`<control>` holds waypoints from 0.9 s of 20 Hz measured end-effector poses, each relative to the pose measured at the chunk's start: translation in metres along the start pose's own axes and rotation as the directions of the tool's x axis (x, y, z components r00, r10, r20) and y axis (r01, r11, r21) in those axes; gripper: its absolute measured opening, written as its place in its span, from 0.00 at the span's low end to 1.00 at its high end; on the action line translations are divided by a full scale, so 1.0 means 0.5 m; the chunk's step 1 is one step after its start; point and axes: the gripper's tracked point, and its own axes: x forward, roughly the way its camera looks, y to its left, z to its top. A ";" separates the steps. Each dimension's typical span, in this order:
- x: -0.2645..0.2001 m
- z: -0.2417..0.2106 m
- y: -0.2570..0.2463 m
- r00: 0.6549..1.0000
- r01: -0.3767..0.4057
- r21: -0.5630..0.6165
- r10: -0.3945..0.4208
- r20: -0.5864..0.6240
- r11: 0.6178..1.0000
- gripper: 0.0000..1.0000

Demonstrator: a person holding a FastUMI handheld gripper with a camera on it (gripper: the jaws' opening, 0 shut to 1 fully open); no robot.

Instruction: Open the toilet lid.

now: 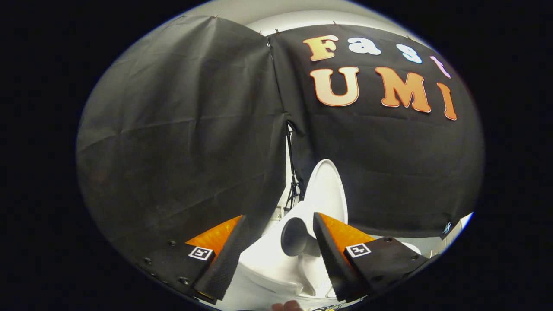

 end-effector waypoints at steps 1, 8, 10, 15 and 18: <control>-0.011 0.022 -0.007 1.000 0.003 -0.014 -0.003 0.029 1.000 0.96; -0.142 0.132 -0.147 0.992 -0.018 0.019 0.016 0.124 1.000 0.92; -0.184 0.157 -0.229 0.990 0.007 0.042 -0.012 0.142 0.999 0.92; -0.269 0.199 -0.468 0.970 0.153 0.015 -0.153 0.189 0.988 0.92; -0.338 0.206 -0.565 0.955 0.204 -0.001 -0.199 0.218 0.979 0.92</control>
